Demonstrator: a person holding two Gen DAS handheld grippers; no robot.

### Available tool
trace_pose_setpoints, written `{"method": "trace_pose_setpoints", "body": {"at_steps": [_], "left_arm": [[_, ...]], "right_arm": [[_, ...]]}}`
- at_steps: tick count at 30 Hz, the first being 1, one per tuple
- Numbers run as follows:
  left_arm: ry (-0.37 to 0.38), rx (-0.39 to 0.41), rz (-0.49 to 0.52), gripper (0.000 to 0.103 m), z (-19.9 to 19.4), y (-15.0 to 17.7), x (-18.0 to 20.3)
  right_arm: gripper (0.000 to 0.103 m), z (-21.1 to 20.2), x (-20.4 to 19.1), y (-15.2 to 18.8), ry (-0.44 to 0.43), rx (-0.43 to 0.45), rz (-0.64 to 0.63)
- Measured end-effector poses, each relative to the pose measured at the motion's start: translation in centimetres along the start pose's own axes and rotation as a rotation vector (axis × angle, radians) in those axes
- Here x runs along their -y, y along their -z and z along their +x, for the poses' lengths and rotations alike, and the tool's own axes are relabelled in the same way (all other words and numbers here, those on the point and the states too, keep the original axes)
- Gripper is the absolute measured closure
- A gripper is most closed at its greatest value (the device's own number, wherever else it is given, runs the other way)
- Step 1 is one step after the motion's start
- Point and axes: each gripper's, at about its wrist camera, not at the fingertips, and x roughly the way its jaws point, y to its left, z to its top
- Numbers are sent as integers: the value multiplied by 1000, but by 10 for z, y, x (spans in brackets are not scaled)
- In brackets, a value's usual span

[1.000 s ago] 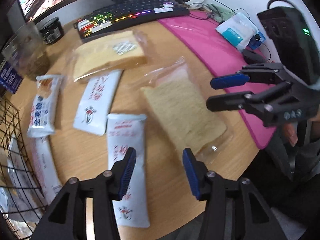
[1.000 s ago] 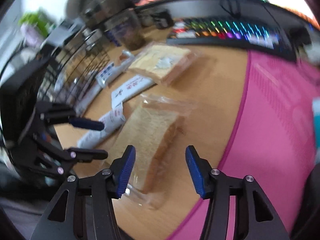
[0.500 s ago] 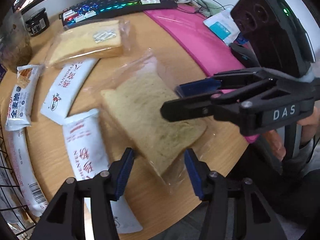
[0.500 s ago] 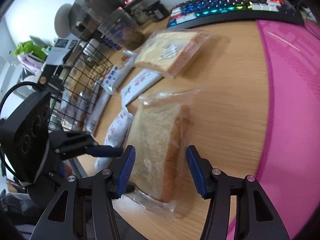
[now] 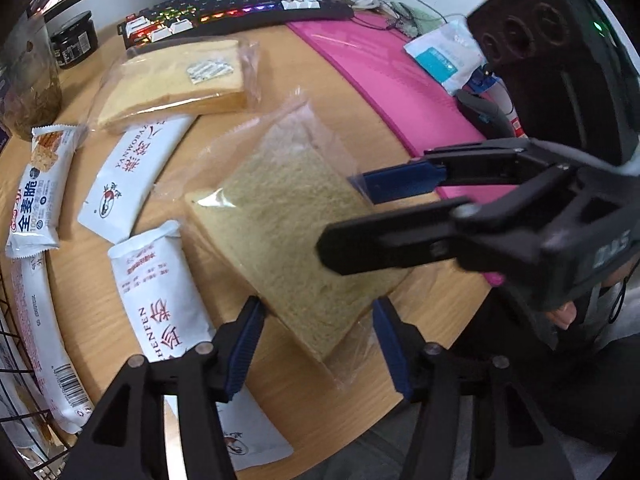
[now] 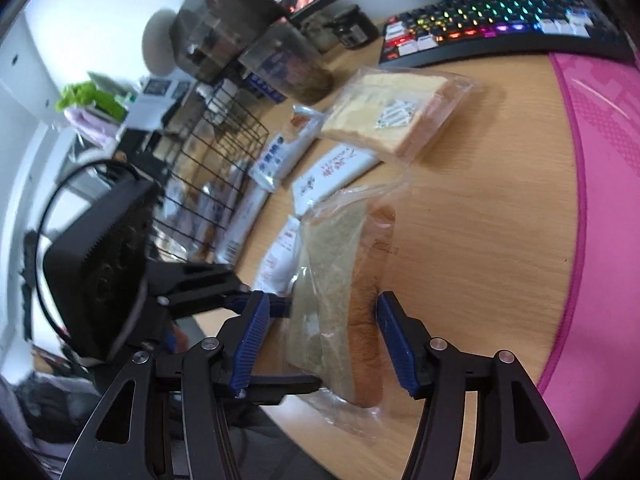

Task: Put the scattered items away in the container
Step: 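Lift the bread with the right tool and carry both items toward the wire basket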

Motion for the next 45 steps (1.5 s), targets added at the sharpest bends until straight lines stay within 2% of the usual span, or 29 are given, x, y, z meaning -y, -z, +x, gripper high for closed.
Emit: {"method": "trace_pose_setpoints", "body": {"at_steps": [6, 8, 9, 10, 15, 18, 21, 25, 29, 34, 38, 42, 43, 44, 45], "left_arm": [[-10, 9, -12, 39, -1, -1, -4], [-21, 11, -5, 35, -1, 0, -2], [-30, 12, 3, 35, 0, 0, -1], [-37, 12, 7, 35, -1, 0, -1], [-18, 18, -27, 35, -3, -1, -9], [-17, 22, -26, 35, -6, -1, -10], [-57, 33, -13, 35, -13, -3, -8], [-182, 47, -11, 35, -32, 4, -14], [-254, 17, -40, 35, -38, 8, -23], [-247, -32, -79, 35, -34, 17, -32], [-283, -82, -136, 34, -21, 21, -38], [-315, -48, -199, 29, -18, 17, -42], [-320, -26, -199, 32, -18, 16, -42], [-322, -10, -199, 46, -19, 16, -41], [-323, 1, -203, 56, -21, 15, -41]], "right_arm": [[44, 17, 1, -1, 28, -26, -30], [48, 20, -5, -1, 60, -26, -73], [60, 22, -10, 0, 98, -27, -106], [61, 24, -14, 1, 136, -28, -138], [73, 18, -12, 0, 131, -3, -145], [77, 13, -21, 1, 151, 17, -174], [79, 7, -24, 1, 154, 33, -183], [80, -11, -22, -1, 175, 77, -182], [80, -24, -22, 0, 186, 93, -184], [80, -33, -29, 2, 186, 117, -202], [80, -32, -31, 3, 169, 122, -203], [81, -32, -32, 5, 165, 131, -213], [80, -32, -31, 5, 166, 134, -214], [80, -33, -31, 5, 166, 137, -212], [80, -34, -30, 5, 164, 140, -211]]}}
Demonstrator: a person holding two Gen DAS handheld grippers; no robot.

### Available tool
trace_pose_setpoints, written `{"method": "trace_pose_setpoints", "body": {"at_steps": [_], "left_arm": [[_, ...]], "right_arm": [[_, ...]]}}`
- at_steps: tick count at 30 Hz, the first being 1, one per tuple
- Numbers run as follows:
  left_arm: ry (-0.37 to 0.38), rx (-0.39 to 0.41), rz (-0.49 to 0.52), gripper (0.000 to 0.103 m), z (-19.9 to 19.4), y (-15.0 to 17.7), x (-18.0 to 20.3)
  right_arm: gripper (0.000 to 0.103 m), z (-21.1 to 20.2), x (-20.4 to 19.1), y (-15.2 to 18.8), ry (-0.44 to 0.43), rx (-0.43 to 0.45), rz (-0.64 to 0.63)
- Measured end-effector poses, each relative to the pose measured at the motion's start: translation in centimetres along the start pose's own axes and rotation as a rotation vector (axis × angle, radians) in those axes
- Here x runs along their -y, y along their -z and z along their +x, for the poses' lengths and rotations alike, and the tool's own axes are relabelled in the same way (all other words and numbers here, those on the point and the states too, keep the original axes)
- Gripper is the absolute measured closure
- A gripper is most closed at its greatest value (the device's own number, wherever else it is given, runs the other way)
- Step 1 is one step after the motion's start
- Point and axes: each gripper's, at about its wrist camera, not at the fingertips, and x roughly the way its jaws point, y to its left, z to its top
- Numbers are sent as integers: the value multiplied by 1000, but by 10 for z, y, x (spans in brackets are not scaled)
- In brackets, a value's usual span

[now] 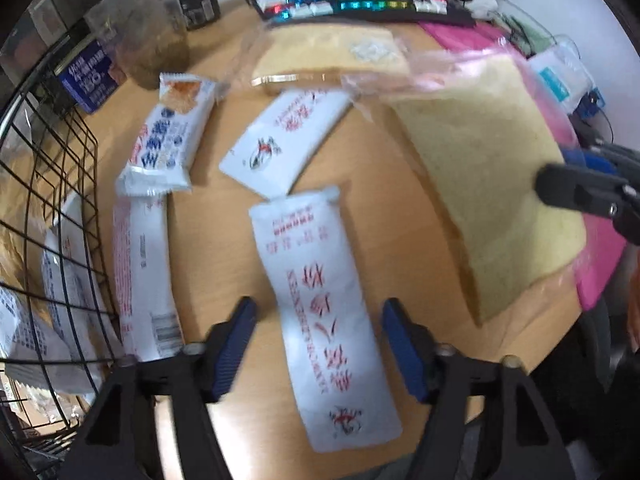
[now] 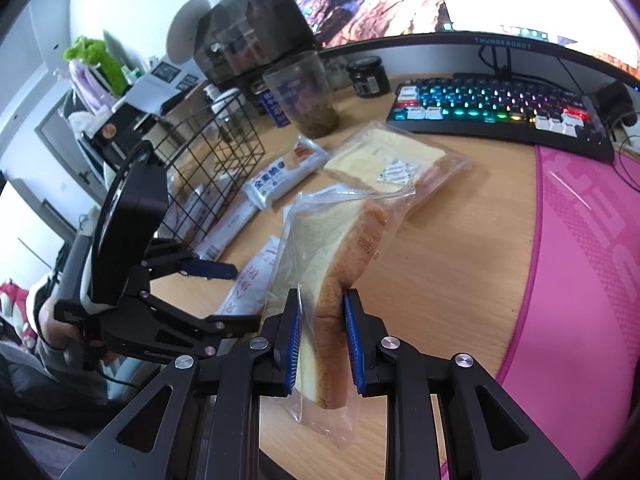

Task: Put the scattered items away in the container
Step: 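Lift the bread with the right tool and carry both items toward the wire basket, then open both tools over the wire basket to drop the packet and bread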

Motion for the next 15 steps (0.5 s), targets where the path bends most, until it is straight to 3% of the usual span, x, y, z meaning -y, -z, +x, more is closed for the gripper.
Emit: {"method": "trace_pose_setpoints", "body": {"at_steps": [6, 15], "left_arm": [[9, 19, -4, 60, -8, 1, 0], [-2, 200, -56, 60, -76, 0, -11]], "right_arm": [[80, -9, 1, -1, 11, 29, -7], [81, -29, -32, -20, 15, 105, -81]]}}
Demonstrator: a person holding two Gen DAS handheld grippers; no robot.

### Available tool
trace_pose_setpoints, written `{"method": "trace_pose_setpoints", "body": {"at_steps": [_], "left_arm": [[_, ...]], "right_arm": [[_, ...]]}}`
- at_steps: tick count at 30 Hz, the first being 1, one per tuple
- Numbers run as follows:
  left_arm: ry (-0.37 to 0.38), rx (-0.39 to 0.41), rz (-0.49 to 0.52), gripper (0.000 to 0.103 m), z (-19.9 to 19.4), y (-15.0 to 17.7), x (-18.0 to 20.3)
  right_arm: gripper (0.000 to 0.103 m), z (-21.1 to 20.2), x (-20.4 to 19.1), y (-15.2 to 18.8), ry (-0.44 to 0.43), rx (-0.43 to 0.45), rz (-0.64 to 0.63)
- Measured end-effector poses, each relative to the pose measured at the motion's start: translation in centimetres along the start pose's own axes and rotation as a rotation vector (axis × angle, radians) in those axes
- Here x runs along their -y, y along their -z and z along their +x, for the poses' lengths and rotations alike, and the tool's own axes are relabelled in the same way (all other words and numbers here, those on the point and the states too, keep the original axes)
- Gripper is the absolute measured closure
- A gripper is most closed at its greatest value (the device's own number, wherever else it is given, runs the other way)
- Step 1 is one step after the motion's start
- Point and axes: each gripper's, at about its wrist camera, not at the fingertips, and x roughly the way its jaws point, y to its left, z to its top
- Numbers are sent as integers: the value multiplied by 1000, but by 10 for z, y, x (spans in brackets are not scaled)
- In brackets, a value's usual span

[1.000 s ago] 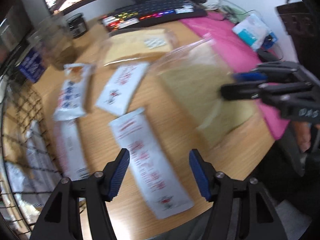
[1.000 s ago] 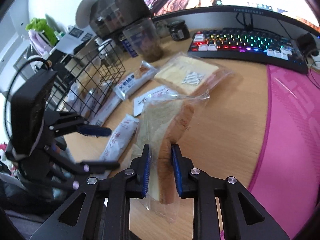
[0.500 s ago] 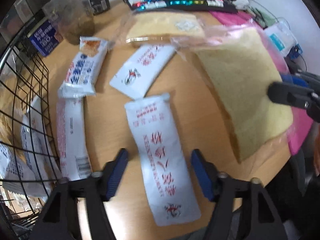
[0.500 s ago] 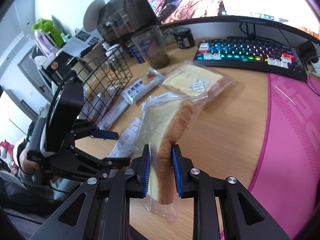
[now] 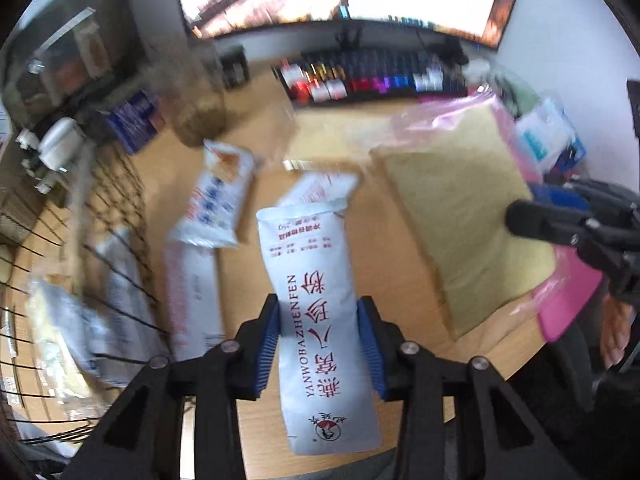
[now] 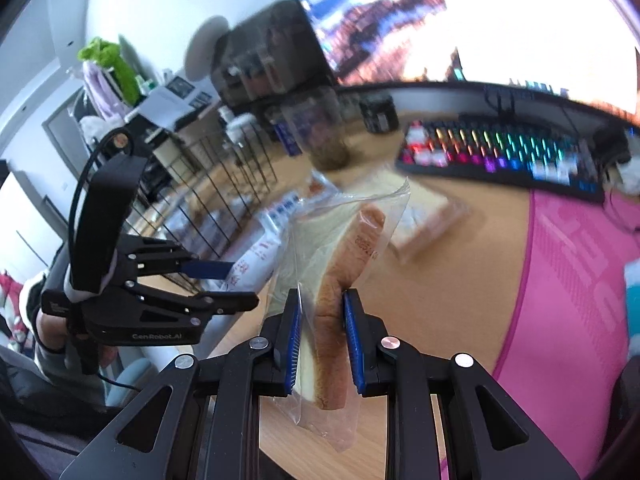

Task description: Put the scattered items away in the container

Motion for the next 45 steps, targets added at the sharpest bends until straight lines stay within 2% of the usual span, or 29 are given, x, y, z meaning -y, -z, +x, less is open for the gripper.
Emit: {"method": "trace_pose_setpoints", "body": {"at_steps": [5, 10, 15, 20, 21, 22, 23, 25, 29, 36, 45], "left_arm": [[-57, 129, -58, 60, -56, -4, -25], [-156, 219, -184, 60, -100, 12, -92], [-210, 193, -301, 60, -93, 29, -159], [-203, 160, -356, 59, -75, 44, -189], [-207, 160, -355, 59, -73, 45, -191], [-210, 159, -352, 57, -71, 45, -192], [-209, 157, -351, 50, -70, 45, -192], [-205, 160, -354, 46, -71, 47, -189], [-185, 174, -350, 46, -77, 46, -180], [-167, 185, -258, 45, -77, 30, -135], [-113, 142, -128, 44, -36, -9, -59]], "right_arm": [[81, -3, -46, -30, -48, 66, -92], [80, 14, -113, -66, -133, 114, -189], [80, 68, -177, -92, -195, 78, -249], [80, 112, -201, -93, -188, 10, -260], [79, 119, -202, -92, -185, 0, -255], [71, 124, -203, -91, -171, -7, -252], [69, 128, -203, -91, -152, -12, -256], [62, 132, -200, -92, -150, -17, -259], [62, 122, -189, -95, -153, 6, -232], [62, 84, -145, -94, -87, 69, -178], [55, 37, -71, -74, 39, 114, -122]]}}
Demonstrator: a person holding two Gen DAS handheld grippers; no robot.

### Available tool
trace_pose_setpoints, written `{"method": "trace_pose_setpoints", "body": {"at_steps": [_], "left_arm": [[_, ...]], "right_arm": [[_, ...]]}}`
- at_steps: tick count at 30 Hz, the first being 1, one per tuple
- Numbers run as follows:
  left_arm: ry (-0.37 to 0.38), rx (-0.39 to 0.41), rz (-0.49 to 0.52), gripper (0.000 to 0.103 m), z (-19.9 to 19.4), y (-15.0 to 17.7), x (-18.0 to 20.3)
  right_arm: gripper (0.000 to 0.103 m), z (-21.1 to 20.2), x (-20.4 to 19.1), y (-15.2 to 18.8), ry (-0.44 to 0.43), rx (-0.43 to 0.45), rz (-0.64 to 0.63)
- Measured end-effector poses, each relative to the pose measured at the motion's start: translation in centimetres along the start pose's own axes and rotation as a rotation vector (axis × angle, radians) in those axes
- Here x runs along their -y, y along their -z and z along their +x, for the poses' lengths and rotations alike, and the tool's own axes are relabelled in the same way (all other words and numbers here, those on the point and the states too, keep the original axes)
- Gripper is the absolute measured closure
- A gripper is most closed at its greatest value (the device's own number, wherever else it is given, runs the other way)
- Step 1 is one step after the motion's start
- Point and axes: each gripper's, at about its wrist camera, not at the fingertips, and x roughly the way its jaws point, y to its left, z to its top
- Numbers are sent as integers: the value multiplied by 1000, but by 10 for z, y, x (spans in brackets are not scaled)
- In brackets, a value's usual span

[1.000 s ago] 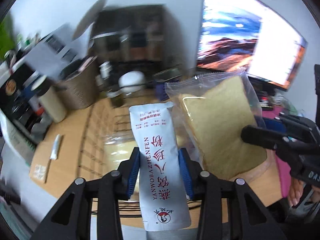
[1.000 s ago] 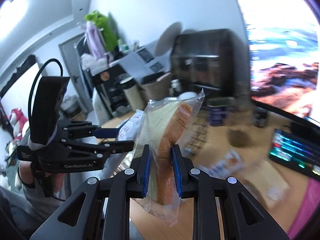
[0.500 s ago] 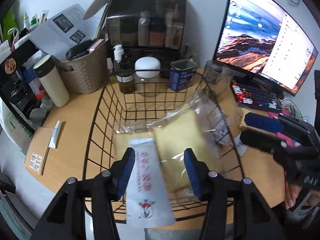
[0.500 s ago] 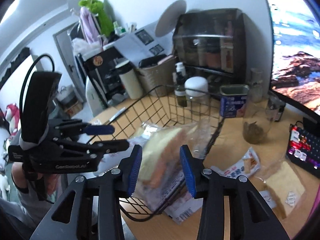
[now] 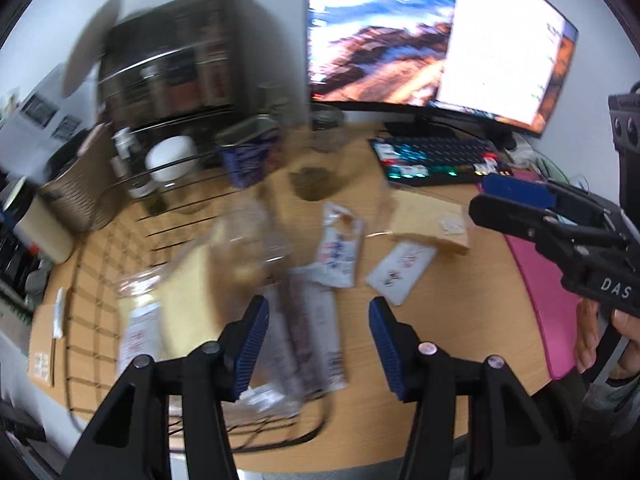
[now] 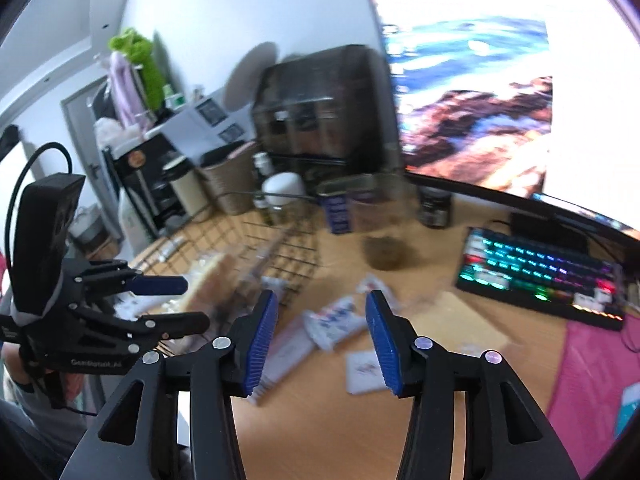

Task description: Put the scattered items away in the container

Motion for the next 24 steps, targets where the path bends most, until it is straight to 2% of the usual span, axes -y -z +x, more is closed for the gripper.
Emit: {"method": "trace_pose_setpoints", "body": {"at_steps": [3, 9, 12, 14, 21, 24], "left_arm": [[-11, -25, 23, 44, 26, -13, 24], [-103, -84, 12, 44, 85, -33, 44], [-165, -81, 26, 43, 100, -39, 55], [-190, -99, 9, 42, 110, -44, 58], [-300, -142, 54, 37, 139, -51, 65], [-322, -192, 48, 36, 157, -48, 57]], "right_arm": [[55, -6, 20, 9, 18, -9, 20], [55, -9, 60, 26, 14, -27, 56], [55, -1, 76, 33, 4, -56, 70], [55, 5, 88, 37, -15, -71, 91], [55, 20, 106, 44, -58, -87, 131], [55, 21, 110, 46, -65, -84, 140]]}}
